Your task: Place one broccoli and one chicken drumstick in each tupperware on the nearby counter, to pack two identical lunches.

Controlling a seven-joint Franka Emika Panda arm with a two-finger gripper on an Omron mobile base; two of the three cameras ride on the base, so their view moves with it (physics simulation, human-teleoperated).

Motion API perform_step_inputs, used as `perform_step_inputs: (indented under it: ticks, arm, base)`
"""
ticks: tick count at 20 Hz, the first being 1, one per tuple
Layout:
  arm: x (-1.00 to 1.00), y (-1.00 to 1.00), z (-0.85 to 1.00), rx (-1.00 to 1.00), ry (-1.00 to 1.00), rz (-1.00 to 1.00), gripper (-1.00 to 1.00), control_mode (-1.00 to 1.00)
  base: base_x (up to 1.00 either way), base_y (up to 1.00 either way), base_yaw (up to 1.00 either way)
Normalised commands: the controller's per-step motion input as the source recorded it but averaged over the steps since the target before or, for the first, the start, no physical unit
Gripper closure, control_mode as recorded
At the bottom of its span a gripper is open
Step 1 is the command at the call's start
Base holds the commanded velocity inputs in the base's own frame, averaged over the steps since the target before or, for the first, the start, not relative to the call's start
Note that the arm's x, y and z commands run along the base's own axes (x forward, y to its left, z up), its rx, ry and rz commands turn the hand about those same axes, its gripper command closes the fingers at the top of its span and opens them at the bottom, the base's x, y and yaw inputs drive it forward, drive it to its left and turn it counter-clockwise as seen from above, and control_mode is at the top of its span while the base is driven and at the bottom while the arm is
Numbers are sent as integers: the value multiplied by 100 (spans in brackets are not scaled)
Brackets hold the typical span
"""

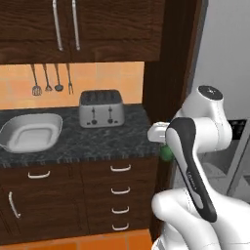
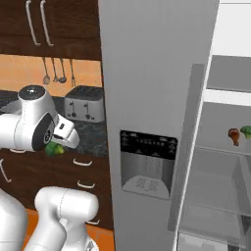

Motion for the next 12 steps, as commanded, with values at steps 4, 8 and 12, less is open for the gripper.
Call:
perform_step_inputs:
  ticks: [4, 8, 12]
  arm:
    - [0, 0, 0, 0, 0, 0, 100, 100]
    - [0, 0, 0, 0, 0, 0, 100, 100]
    - [0, 0, 0, 0, 0, 0, 100, 100]
  base:
    - [14, 90, 0]
    - [3, 64, 0]
    - [7, 69, 0]
